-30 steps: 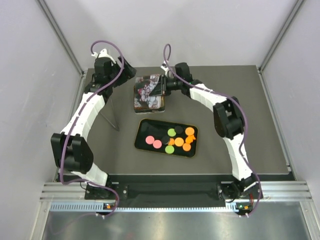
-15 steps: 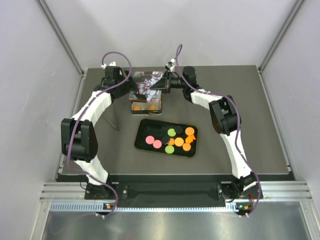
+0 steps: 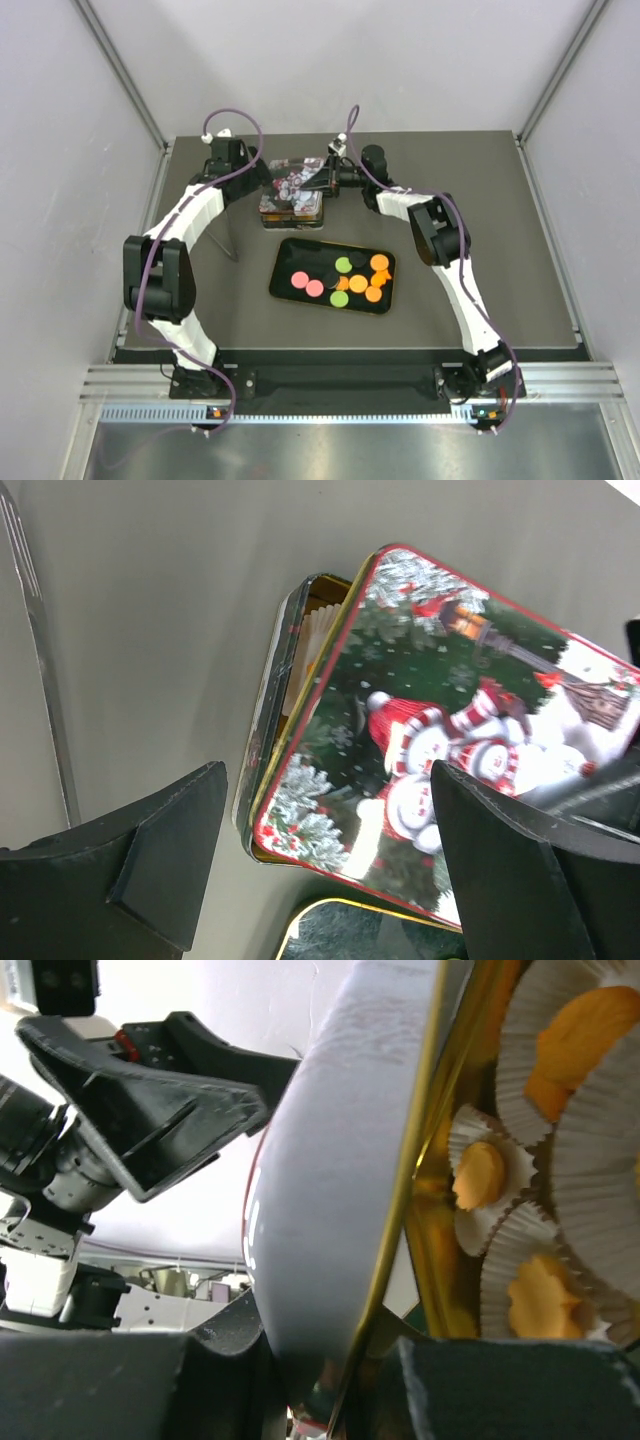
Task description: Pack the cookies
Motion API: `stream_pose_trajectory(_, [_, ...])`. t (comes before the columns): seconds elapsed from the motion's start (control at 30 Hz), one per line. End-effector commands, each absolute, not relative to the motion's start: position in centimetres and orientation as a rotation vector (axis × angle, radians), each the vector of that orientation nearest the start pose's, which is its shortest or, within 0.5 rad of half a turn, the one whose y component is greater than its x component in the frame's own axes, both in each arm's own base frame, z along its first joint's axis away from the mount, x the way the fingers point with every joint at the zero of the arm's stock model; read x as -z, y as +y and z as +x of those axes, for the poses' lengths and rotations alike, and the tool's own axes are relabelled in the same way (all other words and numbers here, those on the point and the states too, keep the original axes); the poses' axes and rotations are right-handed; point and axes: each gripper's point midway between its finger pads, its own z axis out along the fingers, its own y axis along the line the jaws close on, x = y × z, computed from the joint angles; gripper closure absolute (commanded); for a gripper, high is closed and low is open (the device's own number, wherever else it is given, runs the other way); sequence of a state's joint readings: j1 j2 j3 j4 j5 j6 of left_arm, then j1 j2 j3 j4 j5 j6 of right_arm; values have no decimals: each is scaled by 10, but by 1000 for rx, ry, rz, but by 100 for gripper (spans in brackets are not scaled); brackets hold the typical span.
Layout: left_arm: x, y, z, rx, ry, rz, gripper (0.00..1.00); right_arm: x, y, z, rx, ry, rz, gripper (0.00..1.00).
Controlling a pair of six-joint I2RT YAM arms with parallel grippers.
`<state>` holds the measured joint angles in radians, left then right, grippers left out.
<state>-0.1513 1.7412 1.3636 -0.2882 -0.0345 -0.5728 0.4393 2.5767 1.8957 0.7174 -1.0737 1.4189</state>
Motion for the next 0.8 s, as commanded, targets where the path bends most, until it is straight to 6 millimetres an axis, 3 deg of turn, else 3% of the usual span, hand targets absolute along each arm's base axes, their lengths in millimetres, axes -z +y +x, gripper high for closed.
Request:
stream_pose_trajectory(0.0, [-164,-92,487,377,2166,-476,12,-176,417,463,-2123,1969,-262,94])
stream_pose_trajectory(0.27, [-129,-91,484,352,2229,-509,13,-160,420,462,-2139,2007,-242,94])
stream_pose_trajectory(0.77, [-112,-92,483,346,2268,-516,14,-140,426,456,-2167,2046,-234,89])
